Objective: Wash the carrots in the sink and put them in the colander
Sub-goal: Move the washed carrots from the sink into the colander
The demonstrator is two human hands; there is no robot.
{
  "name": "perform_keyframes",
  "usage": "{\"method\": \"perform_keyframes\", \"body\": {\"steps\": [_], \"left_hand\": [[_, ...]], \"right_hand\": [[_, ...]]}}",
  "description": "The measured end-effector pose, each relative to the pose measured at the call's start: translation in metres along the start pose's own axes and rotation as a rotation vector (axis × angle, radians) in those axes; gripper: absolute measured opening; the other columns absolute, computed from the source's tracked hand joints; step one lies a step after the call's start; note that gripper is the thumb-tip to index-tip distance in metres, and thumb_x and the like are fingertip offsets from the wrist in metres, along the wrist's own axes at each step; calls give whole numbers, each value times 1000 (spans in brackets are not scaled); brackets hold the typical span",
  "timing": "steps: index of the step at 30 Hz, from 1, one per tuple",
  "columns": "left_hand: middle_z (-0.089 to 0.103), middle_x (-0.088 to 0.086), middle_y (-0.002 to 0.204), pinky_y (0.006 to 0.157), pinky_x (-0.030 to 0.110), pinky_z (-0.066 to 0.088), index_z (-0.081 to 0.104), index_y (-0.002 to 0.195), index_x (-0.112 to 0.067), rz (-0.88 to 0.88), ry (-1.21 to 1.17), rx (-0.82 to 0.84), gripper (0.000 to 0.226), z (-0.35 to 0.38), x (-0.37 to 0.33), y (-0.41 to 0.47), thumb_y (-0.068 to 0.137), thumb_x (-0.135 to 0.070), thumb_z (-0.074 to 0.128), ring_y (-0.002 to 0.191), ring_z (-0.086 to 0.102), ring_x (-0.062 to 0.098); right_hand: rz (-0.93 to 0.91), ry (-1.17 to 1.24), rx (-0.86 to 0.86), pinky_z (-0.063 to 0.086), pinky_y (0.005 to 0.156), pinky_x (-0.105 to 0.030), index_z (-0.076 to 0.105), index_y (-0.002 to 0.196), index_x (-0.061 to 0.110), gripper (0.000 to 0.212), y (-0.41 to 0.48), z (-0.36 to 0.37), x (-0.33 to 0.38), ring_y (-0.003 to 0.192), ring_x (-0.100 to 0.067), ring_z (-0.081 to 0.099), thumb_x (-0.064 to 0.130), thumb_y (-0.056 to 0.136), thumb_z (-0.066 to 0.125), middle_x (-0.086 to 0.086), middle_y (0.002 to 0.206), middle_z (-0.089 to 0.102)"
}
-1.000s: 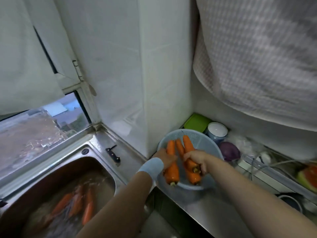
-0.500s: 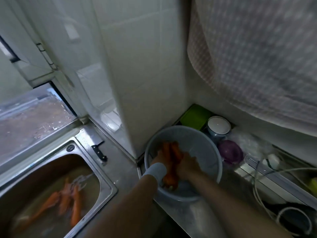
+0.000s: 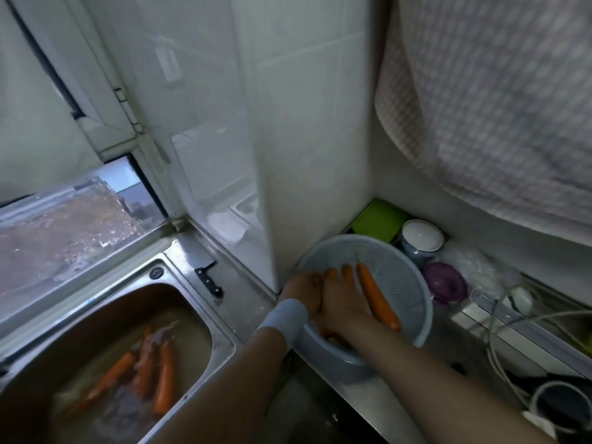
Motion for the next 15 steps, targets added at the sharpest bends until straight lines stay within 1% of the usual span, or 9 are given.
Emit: {"method": "perform_keyframes", "body": {"steps": [1,2,3,5,6,7,10,13,15], "left_hand": [[64,15,130,96,33,47,63,127,-11,-21,-29,-22,33,-11,10,-6,103,-22,43,119,60,34],[64,13,129,95,33,47,64,125,-14,-24,-52,-38,33,-22,21,-12,102,-22,43,117,60,33],[65,12,128,93,32,47,65,124,-15,-23,-59,-42,32,-34,34,-20,101,-21,43,116,61,32],[65,10,125,88,30,46,65,121,-15,-39,-71,-43,29,-56,69,-33,101,-21,45,112,61,29],[66,9,124,88,29,45,64,122,-15,-64,-76,-40,29,-66,92,-40,101,-22,46,112,62,28],[65,6,125,89,29,46,63,124,-18,-92,-78,-43,29,-76,116,-47,100,-24,48,111,62,26],[64,1,128,97,33,49,59,128,-27,-185,-92,-54,33,-105,184,-67,96,-27,53,112,62,23],[65,-3,124,105,40,45,64,116,-29,-263,-26,-73,25,-130,255,-88,94,-30,54,112,60,21],[67,1,122,104,39,46,66,115,-27,-312,3,-93,26,-138,302,-98,94,-30,52,112,62,24]], "right_hand": [[0,-14,2,19,124,-50,47,147,18,48,-5,-3,16,144,-37,28,33,102,46,-13,148,47],[-1,-9,5,19,123,-47,53,143,15,41,-10,-5,33,141,-35,36,25,104,44,-13,144,53],[-2,31,13,26,119,-45,59,137,13,37,-15,-4,50,136,-33,45,19,104,44,-12,139,58],[-40,112,24,45,103,-41,63,124,12,29,-21,9,84,121,-31,58,18,102,45,-13,130,61],[-66,137,25,49,96,-39,63,121,13,26,-24,14,102,115,-31,61,21,102,45,-13,127,61],[-90,163,24,50,92,-38,61,120,14,26,-27,20,121,113,-30,61,23,102,46,-13,128,60],[-168,143,44,47,97,-34,62,130,17,34,-37,38,178,122,-28,58,21,98,50,-9,134,60],[-235,145,115,47,98,-35,61,130,20,34,-44,73,241,122,-28,59,22,97,53,-7,135,58],[-282,110,187,47,101,-37,60,132,22,35,-45,103,276,121,-29,59,23,97,52,-7,136,55]]}}
Point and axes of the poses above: each hand's wrist, its own y-axis towards the middle knuckle, its own z-axis out of the palm, x = y × z, the point moved 3 cm from there along y, towards the middle knuckle
